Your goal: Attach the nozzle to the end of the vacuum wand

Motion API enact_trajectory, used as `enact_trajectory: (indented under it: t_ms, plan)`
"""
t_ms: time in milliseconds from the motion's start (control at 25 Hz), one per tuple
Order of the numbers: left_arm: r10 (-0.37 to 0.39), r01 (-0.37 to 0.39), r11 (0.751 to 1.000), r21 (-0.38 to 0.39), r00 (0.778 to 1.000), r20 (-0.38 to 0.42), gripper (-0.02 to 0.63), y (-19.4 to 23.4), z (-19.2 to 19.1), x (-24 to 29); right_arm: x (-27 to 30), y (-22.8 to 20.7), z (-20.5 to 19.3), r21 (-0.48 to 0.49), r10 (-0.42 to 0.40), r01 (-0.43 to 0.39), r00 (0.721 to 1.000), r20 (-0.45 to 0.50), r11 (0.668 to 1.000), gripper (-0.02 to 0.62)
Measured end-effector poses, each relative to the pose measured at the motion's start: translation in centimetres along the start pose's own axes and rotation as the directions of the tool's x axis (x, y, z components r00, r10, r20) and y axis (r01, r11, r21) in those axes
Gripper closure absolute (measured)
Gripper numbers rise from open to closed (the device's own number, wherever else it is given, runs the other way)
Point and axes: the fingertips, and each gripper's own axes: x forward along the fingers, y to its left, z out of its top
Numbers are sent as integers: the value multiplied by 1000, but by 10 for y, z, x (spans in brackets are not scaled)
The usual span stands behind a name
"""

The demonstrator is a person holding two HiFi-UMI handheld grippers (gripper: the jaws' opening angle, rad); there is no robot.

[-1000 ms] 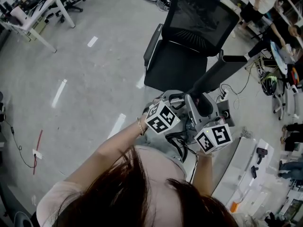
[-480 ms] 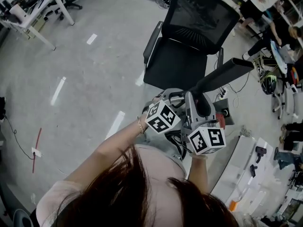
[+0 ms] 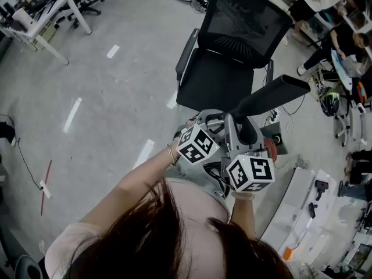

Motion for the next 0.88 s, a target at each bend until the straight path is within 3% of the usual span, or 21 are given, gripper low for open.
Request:
enact_trajectory:
  t_ms: [320,440,600,680,880]
  plan:
    - [-28,28,1000,12,999,24,451,0,1,-6,1,9,-1,-5,209,-211,970,-122,977,428]
    - [-17,17,1000,8,1000,21,451,1,1,-6,2,8,-1,-17,163,-166,980,-115,986,428]
    - [18,-18,1000,3,1000,9,451,3,0,-5,2,7,-2,-52,-10,6,997,-77,999,428]
    - [24,-24,1000,4,1000,12,451,3,0,-4,2,8,-1,-58,-51,47,996,-75,997,428]
    - [3,-4,1000,5,1000,27,451,1,1,-5,2,9,-3,-64,20,-29,989,-145,998,428]
